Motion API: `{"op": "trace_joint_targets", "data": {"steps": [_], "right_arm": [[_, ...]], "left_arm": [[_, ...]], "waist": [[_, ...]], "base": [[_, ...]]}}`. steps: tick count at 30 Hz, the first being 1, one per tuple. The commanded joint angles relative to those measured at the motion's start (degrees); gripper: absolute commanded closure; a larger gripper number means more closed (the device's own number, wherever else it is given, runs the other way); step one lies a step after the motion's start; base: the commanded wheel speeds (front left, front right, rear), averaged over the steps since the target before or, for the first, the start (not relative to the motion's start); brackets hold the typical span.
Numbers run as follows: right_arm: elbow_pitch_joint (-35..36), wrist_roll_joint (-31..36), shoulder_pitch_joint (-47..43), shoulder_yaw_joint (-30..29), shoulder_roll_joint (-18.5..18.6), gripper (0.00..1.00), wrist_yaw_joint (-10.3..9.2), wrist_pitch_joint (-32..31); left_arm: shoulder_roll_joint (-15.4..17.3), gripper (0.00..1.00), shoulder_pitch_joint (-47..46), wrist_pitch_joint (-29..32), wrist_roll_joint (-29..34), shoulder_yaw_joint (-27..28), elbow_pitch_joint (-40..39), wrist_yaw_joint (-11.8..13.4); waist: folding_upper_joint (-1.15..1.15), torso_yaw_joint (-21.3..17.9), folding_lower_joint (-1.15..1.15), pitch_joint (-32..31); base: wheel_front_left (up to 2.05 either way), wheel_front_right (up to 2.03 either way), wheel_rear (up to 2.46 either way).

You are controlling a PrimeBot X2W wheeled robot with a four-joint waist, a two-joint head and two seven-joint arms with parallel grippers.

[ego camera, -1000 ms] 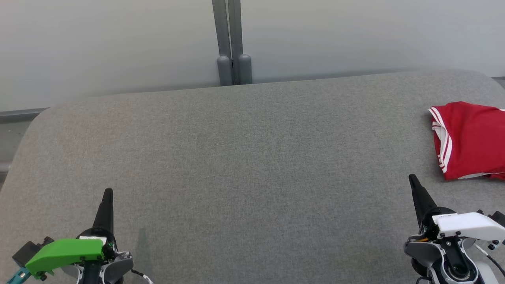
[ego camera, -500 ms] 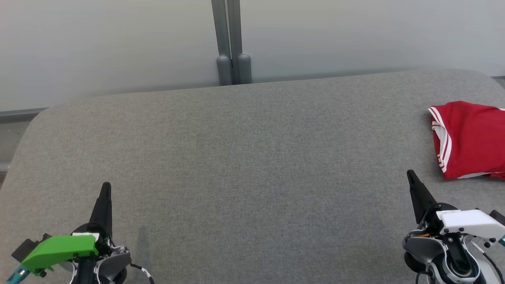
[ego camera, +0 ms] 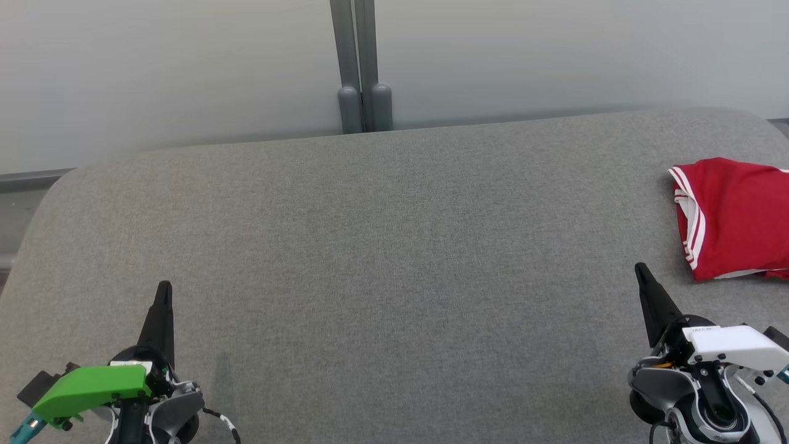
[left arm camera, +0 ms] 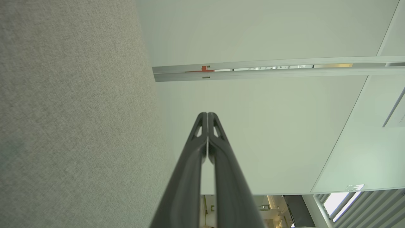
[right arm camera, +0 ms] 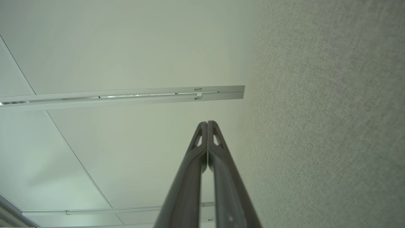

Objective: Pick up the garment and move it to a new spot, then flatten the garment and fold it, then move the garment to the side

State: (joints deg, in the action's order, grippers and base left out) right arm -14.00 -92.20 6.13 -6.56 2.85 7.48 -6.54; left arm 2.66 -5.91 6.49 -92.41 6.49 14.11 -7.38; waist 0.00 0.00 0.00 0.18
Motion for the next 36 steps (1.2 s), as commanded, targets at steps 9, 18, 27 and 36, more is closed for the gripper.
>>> {"op": "trace_joint_targets", "data": {"steps": [9, 18, 27, 36], "right_arm": [[-0.10, -0.38, 0.32, 0.05, 0.05, 1.00, 0.02, -0.21], [-0.10, -0.38, 0.32, 0.05, 0.05, 1.00, 0.02, -0.21], [-0.10, -0.38, 0.32, 0.06, 0.05, 1.00, 0.02, -0.20], [-0.10, -0.39, 0.32, 0.06, 0.05, 1.00, 0.02, -0.20]], "left_arm": [[0.39, 1.00, -0.72, 0.27, -0.03, 0.16, -0.11, -0.30], [0.39, 1.00, -0.72, 0.27, -0.03, 0.16, -0.11, -0.30], [0.39, 1.00, -0.72, 0.27, -0.03, 0.16, -0.12, -0.30], [0.40, 1.00, -0.72, 0.26, -0.03, 0.16, -0.12, -0.30]], "waist": [[0.00, 0.00, 0.00, 0.00], [0.00, 0.00, 0.00, 0.00], [0.00, 0.00, 0.00, 0.00], [0.00, 0.00, 0.00, 0.00]], "base": [[0.00, 0.00, 0.00], [0.00, 0.00, 0.00], [0.00, 0.00, 0.00], [0.00, 0.00, 0.00]]}}
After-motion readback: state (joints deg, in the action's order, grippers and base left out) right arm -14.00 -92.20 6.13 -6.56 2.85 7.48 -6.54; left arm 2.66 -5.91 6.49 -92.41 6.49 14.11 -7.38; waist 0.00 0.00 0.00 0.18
